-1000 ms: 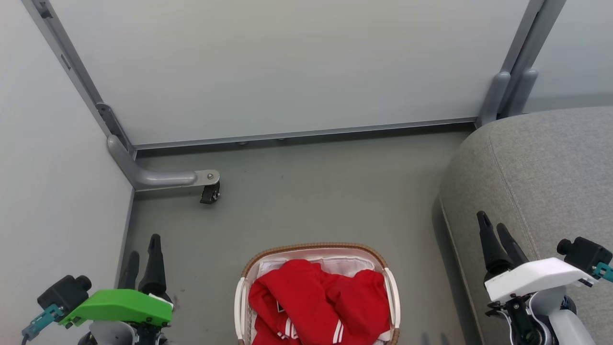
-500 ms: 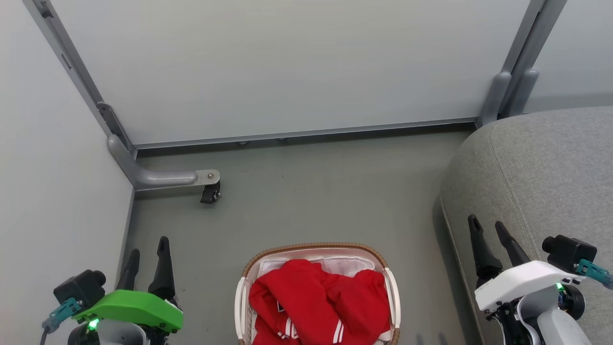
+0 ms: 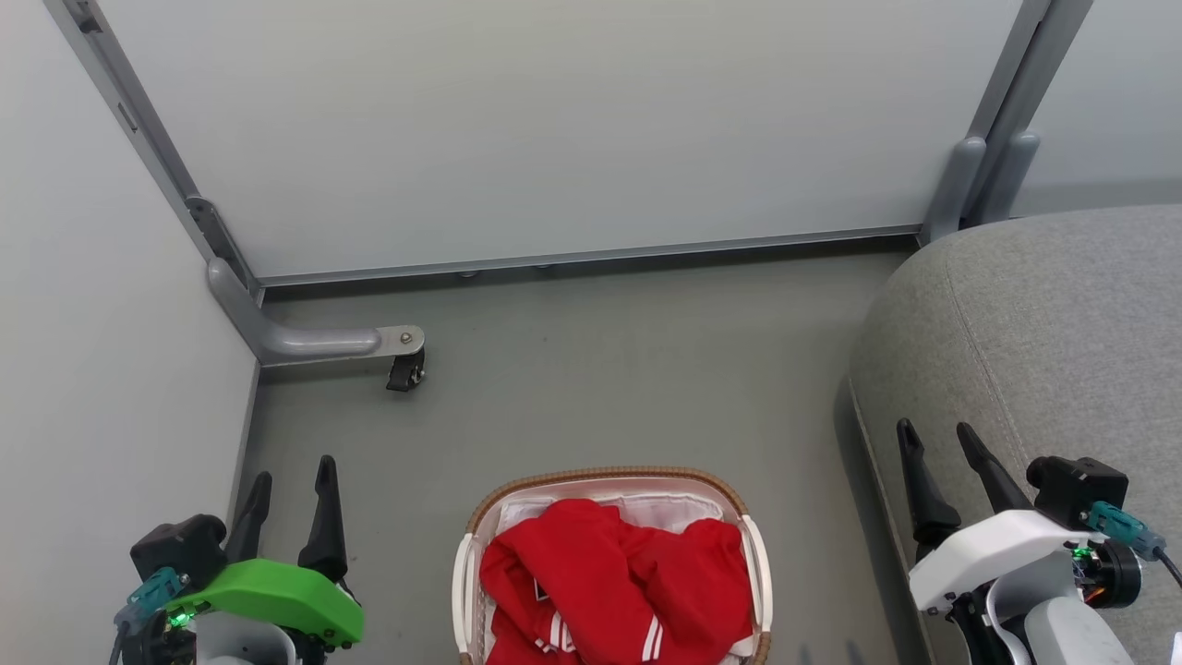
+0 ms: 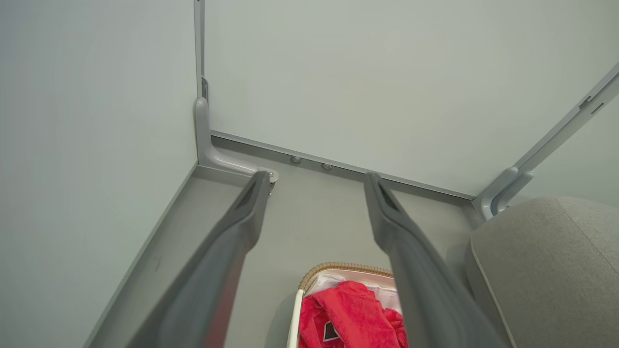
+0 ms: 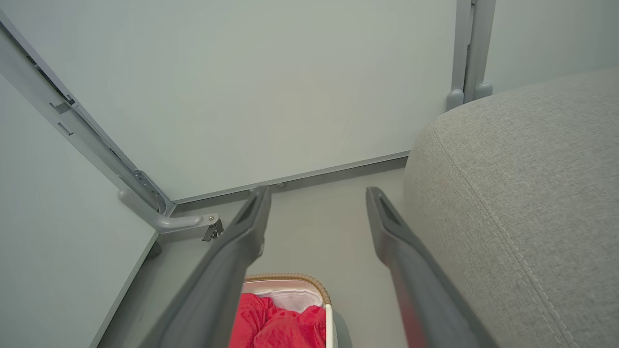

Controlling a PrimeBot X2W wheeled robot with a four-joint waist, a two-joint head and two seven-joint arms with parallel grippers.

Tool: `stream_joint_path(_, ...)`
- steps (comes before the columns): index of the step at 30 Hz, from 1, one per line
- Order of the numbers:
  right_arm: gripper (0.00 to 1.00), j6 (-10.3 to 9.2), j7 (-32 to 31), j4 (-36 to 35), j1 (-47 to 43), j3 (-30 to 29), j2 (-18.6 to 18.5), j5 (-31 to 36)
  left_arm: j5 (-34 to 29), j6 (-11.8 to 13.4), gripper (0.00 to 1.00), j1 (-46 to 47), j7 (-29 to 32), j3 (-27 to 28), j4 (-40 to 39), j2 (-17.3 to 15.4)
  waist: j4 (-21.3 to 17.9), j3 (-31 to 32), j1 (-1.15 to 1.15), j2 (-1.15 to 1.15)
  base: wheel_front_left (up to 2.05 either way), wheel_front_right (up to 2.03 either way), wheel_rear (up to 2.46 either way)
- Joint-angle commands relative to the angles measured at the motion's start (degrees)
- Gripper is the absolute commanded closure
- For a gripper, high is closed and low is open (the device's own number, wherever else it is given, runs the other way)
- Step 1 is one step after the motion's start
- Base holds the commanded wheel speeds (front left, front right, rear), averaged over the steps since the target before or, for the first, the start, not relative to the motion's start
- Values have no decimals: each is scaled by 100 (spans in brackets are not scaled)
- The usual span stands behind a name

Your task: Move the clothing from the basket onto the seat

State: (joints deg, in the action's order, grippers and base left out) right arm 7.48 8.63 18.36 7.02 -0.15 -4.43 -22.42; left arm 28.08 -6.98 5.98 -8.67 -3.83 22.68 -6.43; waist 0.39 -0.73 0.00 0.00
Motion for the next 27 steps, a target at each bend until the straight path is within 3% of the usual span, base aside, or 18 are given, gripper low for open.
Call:
stream_joint_path(1, 0, 1, 57, -16, 63, -35, -16, 196, -143, 30, 0, 114, -56, 7, -39, -46, -2, 0, 0, 0, 0, 0, 0)
stream_joint_path(27, 0, 1, 396, -113, 31, -422, 137, 1811, -1388, -12, 0, -40, -390, 343, -332, 187, -2, -35, 0, 0, 0, 0, 0)
